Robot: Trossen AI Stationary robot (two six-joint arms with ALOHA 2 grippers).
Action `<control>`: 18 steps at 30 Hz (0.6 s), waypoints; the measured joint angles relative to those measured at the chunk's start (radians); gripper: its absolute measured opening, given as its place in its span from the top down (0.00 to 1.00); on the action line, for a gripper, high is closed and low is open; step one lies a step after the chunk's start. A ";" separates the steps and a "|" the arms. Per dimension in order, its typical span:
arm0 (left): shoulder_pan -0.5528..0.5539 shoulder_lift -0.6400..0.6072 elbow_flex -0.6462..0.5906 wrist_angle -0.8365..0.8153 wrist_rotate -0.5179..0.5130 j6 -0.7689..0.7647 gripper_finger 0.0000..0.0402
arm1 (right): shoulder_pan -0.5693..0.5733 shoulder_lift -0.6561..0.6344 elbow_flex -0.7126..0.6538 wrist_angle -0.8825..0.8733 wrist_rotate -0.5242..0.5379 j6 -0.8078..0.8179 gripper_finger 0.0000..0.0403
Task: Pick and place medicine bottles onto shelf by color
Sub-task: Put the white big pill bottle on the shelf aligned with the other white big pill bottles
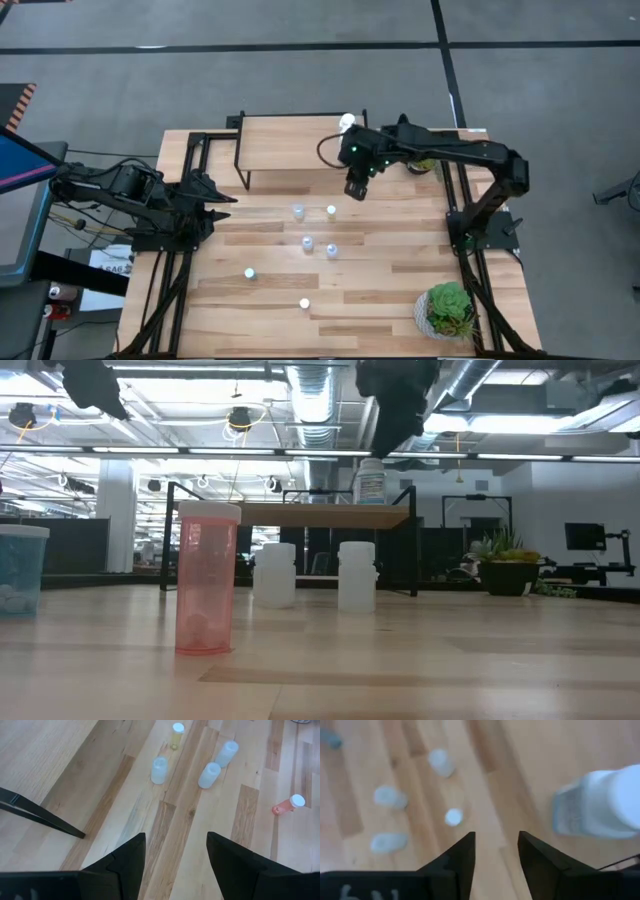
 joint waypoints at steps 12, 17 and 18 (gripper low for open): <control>0.000 0.000 0.000 0.000 0.000 0.013 0.51 | -0.052 0.067 -0.012 0.038 -0.002 -0.030 0.68; 0.000 0.000 0.000 0.000 0.001 0.012 0.51 | -0.061 0.066 -0.012 0.036 0.040 -0.038 0.70; 0.000 0.000 0.000 0.000 0.001 0.012 0.51 | -0.066 0.063 -0.012 0.034 0.056 -0.039 0.70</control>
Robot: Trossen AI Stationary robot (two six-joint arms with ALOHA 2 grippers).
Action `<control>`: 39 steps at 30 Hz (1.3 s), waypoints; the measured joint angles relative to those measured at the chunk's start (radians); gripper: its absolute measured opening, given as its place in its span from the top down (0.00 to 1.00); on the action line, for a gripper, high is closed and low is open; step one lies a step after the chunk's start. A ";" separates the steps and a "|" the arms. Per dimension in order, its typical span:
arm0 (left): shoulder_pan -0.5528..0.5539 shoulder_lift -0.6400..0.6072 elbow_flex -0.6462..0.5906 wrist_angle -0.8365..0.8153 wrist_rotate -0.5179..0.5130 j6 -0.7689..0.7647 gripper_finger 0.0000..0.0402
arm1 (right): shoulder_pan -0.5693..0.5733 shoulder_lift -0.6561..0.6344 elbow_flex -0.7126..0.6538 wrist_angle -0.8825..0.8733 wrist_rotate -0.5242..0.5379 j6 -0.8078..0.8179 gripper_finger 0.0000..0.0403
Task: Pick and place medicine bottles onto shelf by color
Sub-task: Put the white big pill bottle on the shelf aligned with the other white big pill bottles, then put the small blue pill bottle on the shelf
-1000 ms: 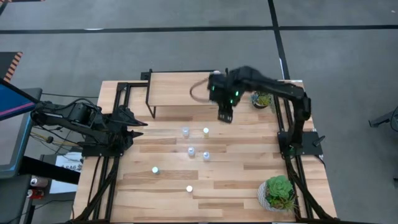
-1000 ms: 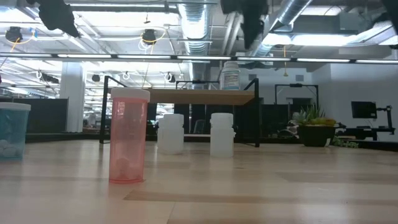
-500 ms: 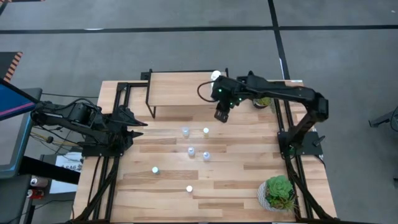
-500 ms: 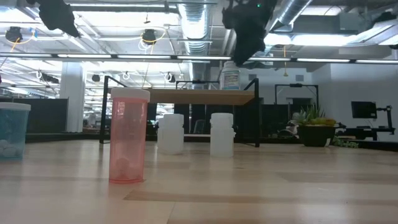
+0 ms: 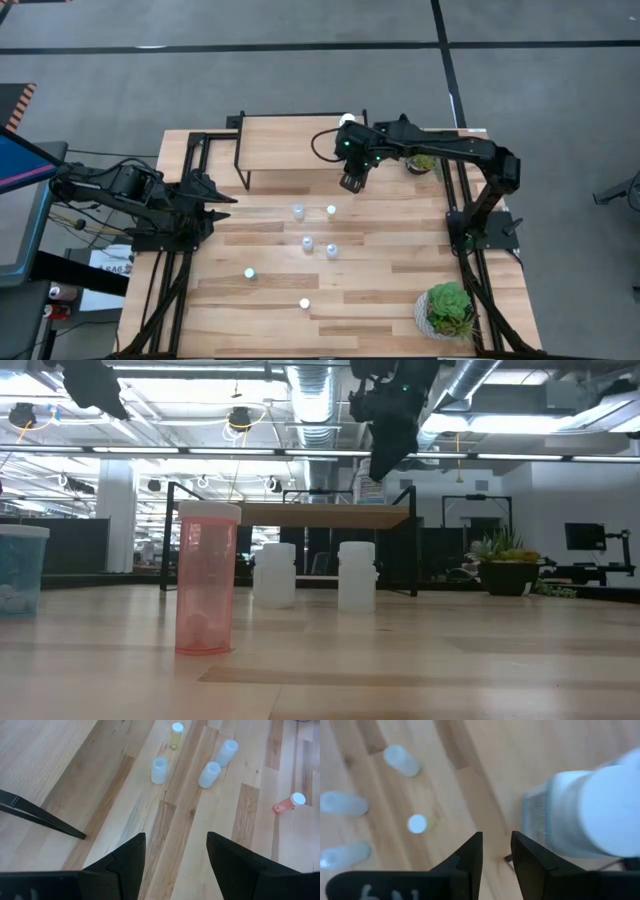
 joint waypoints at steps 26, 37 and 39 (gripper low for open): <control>0.000 0.000 0.000 0.040 0.026 -0.013 0.51 | 0.126 -0.026 0.181 -0.355 -0.015 0.104 0.69; 0.000 0.026 0.000 0.112 0.055 0.045 0.51 | 0.284 -0.155 0.166 -0.479 0.057 0.195 0.69; 0.000 0.044 0.000 0.112 0.066 0.045 0.51 | 0.290 -0.228 0.113 -0.476 0.096 0.230 0.69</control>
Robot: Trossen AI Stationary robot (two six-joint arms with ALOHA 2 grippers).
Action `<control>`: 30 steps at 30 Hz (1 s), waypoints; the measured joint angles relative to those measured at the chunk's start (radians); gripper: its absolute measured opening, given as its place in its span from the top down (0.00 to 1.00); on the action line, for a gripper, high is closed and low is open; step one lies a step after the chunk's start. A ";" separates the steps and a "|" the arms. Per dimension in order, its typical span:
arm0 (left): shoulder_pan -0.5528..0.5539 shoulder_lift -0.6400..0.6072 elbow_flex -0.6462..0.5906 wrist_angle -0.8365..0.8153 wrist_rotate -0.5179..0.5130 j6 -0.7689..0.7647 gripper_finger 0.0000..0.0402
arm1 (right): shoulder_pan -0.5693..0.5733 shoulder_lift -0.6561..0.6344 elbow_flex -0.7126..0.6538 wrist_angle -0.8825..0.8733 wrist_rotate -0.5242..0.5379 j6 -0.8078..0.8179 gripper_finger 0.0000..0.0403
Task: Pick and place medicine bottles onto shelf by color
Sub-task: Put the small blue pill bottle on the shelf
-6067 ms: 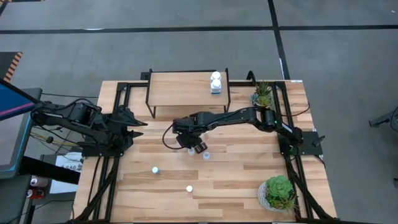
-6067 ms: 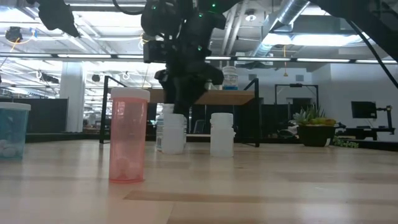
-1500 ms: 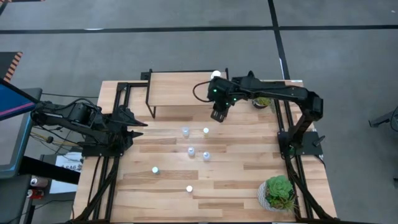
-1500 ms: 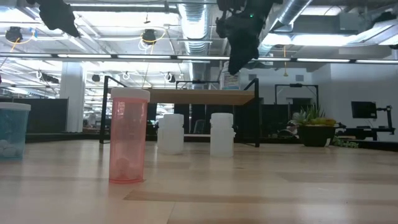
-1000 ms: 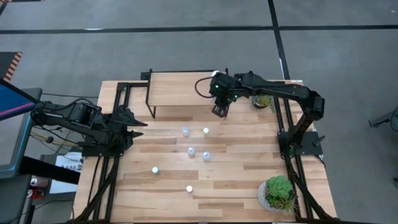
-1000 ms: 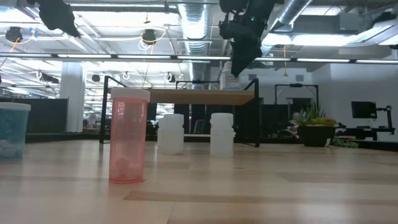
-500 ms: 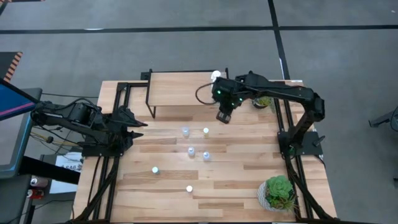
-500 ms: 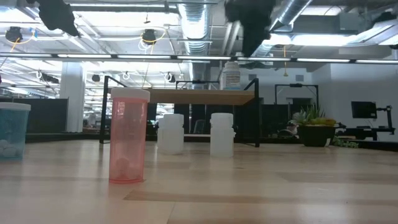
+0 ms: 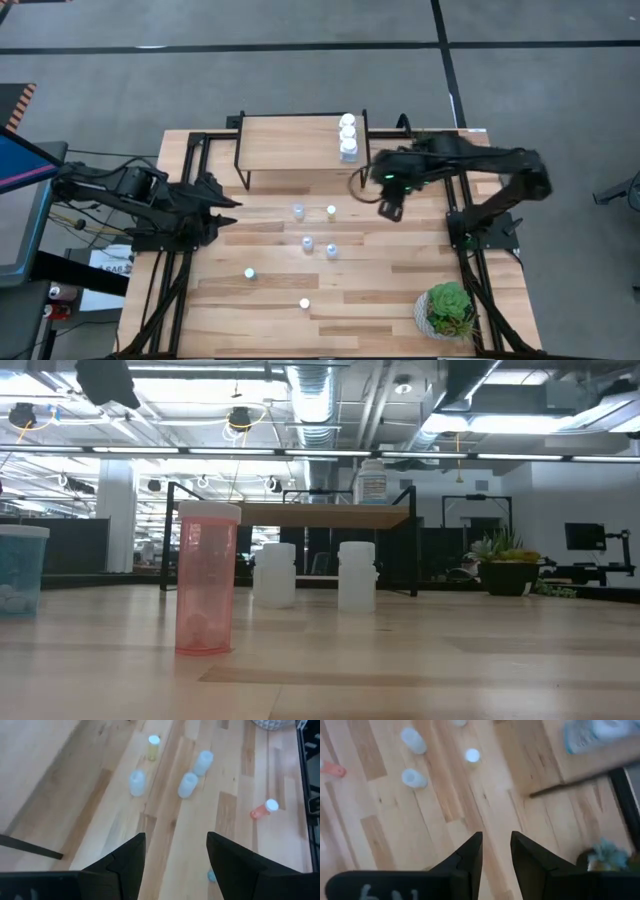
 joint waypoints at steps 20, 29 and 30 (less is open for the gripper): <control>-0.095 0.320 0.000 -0.009 0.295 0.125 0.37 | 0.107 -0.555 -0.577 0.303 0.081 0.399 0.63; -0.279 0.555 0.000 -0.005 0.206 0.069 0.37 | 0.103 -0.556 -0.577 0.291 0.080 0.312 0.58; -0.290 0.580 0.000 -0.001 0.195 0.059 0.37 | 0.100 -0.555 -0.577 0.291 0.080 0.307 0.58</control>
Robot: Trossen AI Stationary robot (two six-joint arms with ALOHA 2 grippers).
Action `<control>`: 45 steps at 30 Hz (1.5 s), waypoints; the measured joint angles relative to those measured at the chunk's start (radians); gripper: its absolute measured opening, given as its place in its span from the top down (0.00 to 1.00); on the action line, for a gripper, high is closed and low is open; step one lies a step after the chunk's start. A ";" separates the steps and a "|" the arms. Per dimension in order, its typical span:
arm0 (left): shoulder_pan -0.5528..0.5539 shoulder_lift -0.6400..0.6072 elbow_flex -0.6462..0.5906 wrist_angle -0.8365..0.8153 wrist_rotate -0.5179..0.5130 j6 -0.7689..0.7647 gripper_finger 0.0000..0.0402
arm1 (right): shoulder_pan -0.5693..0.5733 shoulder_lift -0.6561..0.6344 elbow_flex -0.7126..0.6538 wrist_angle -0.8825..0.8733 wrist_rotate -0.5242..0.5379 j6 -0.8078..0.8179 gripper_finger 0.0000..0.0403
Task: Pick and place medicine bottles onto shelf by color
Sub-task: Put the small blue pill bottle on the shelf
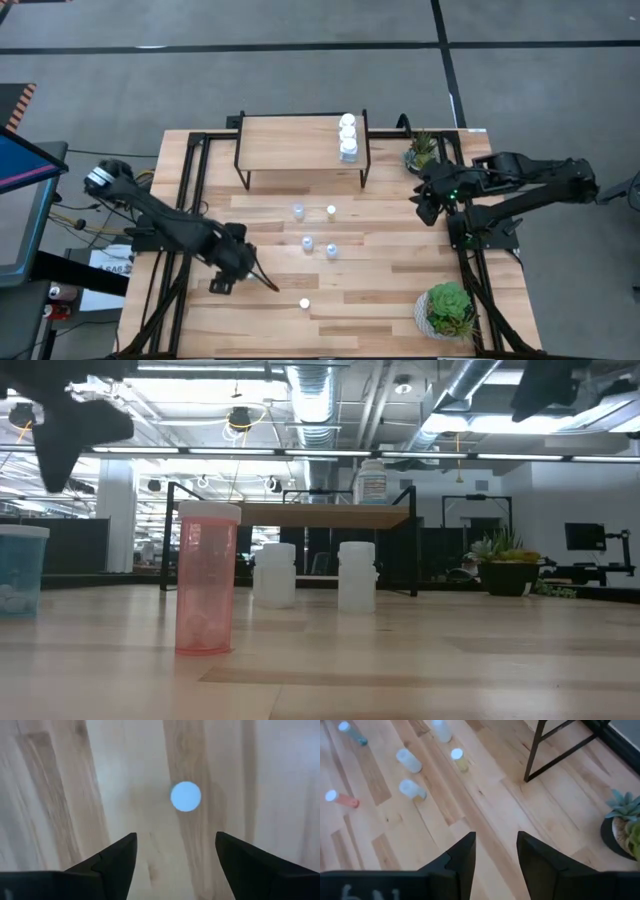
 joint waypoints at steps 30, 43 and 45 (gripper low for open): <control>-0.011 0.248 0.001 0.161 -0.026 -0.030 0.53 | -0.007 0.000 0.000 -0.002 -0.003 -0.015 0.61; 0.081 0.219 0.140 0.055 0.054 0.021 0.81 | -0.007 0.000 0.000 -0.002 -0.004 -0.014 0.63; 0.127 0.200 0.194 -0.004 0.055 0.050 0.81 | -0.007 0.000 0.000 -0.002 -0.004 -0.014 0.63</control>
